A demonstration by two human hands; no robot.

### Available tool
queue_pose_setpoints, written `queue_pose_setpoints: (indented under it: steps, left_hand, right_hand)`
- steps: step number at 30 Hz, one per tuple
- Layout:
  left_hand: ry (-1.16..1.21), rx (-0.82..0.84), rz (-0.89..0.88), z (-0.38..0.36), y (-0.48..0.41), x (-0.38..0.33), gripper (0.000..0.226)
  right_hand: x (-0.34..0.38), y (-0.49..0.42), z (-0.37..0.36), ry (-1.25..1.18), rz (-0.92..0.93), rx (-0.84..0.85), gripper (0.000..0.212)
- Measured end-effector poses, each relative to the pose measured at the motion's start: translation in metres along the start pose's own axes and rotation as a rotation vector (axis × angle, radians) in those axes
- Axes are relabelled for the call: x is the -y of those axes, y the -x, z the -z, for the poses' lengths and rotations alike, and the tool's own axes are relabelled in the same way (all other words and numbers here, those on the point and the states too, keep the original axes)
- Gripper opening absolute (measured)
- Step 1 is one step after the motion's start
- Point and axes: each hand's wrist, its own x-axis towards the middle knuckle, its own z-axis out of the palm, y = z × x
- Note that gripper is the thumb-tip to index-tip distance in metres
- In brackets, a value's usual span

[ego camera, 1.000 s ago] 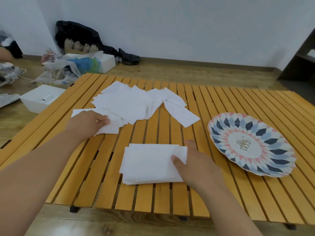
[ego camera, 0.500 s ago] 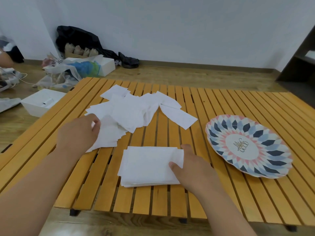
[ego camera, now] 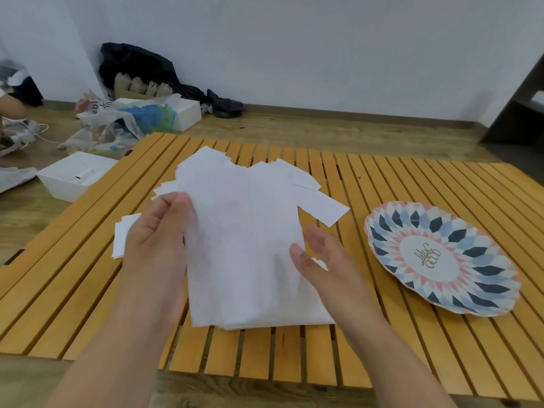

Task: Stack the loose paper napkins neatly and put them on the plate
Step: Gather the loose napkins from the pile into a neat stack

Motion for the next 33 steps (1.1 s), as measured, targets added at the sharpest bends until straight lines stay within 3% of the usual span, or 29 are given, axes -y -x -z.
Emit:
queue_pose_setpoints:
  steps: [3, 7, 12, 18, 21, 24, 27, 29, 33]
  left_hand:
    - [0.082, 0.072, 0.186, -0.001, -0.001, 0.007, 0.022]
    - [0.063, 0.110, 0.277, 0.001, -0.005, 0.013, 0.024]
    - [-0.015, 0.166, 0.331, 0.003, -0.008, 0.015, 0.022]
    - [0.102, 0.544, 0.348, 0.003, -0.002, 0.010, 0.059]
    - [0.038, 0.676, 0.340, 0.001, -0.004, 0.014, 0.071]
    - [-0.094, 0.682, 0.371, -0.002, -0.002, 0.019, 0.045]
    - [-0.228, 0.666, 0.321, -0.004, -0.001, 0.022, 0.019]
    - [-0.313, 0.617, 0.279, -0.002, -0.004, 0.022, 0.026]
    - [-0.507, 0.527, 0.184, 0.003, -0.012, 0.020, 0.037]
  right_hand:
    - [0.003, -0.001, 0.001, -0.330, -0.146, 0.163, 0.065]
    - [0.004, -0.001, 0.002, -0.509, -0.170, 0.248, 0.053]
    - [0.000, -0.005, 0.005, -0.592, -0.175, 0.151, 0.061]
    - [0.001, -0.006, 0.006, -0.634, -0.128, 0.044, 0.061]
    - [-0.002, -0.005, 0.004, -0.649, -0.127, 0.010, 0.066]
    - [-0.004, -0.004, 0.000, -0.659, -0.099, 0.042, 0.076]
    - [-0.004, -0.004, 0.001, -0.688, -0.084, 0.010, 0.066]
    - [-0.004, -0.004, 0.005, -0.689, -0.096, 0.004, 0.062]
    - [-0.003, -0.008, 0.018, -0.506, -0.182, -0.073, 0.030]
